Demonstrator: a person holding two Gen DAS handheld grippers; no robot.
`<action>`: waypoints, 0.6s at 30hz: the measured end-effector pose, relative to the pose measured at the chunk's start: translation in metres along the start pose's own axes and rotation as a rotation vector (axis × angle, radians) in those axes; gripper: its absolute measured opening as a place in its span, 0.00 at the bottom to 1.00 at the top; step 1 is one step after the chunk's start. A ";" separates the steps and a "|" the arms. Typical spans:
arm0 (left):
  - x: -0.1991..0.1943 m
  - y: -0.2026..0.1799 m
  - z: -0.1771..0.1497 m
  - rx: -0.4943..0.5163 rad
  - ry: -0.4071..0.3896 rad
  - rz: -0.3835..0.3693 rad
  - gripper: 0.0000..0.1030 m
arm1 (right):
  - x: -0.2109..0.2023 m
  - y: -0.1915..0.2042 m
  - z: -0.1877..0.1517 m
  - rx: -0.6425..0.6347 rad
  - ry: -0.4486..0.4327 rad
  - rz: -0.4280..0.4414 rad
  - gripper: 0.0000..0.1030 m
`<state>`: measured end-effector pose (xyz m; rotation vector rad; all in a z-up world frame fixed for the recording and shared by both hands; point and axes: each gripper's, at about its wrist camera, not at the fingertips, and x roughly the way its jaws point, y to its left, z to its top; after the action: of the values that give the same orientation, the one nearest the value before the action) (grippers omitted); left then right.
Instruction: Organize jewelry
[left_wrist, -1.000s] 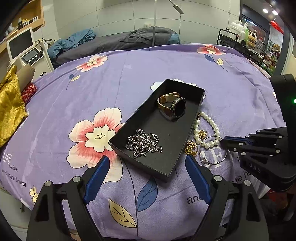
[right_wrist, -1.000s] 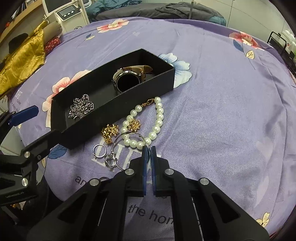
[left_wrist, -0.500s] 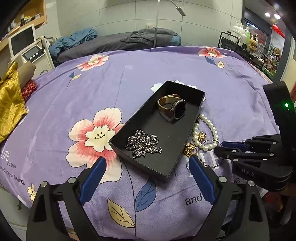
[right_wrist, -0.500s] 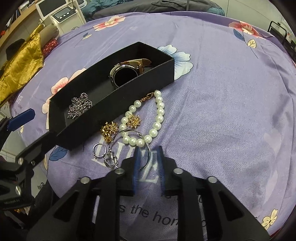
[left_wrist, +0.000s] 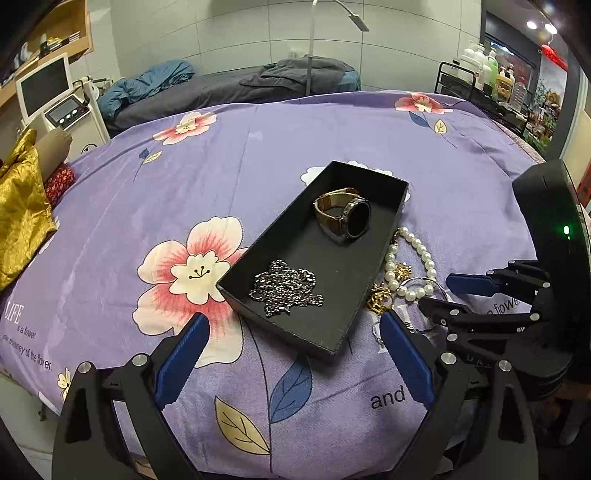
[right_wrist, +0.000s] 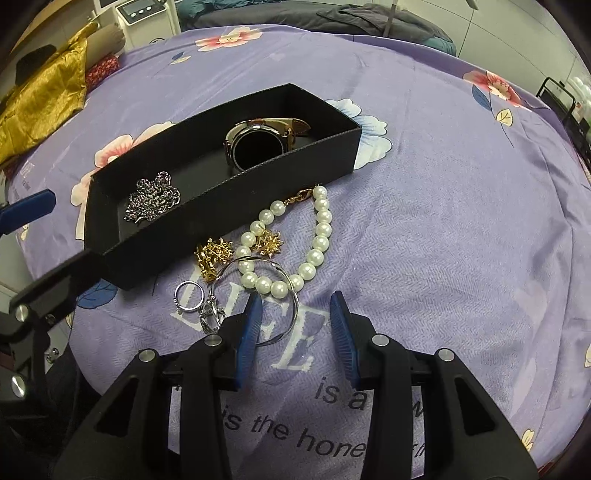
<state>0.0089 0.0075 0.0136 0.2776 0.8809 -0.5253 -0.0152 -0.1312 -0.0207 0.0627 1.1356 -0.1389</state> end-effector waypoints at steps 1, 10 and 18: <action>0.000 0.002 0.000 -0.007 0.000 -0.004 0.88 | 0.000 0.002 0.001 -0.008 -0.001 -0.005 0.34; 0.000 0.003 0.000 -0.011 0.003 -0.008 0.88 | -0.005 0.001 0.000 -0.002 -0.028 -0.009 0.04; -0.001 0.003 0.001 -0.012 -0.003 -0.006 0.88 | -0.027 -0.011 0.004 0.050 -0.066 0.087 0.04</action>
<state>0.0104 0.0102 0.0149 0.2628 0.8823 -0.5256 -0.0239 -0.1406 0.0055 0.1505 1.0623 -0.0916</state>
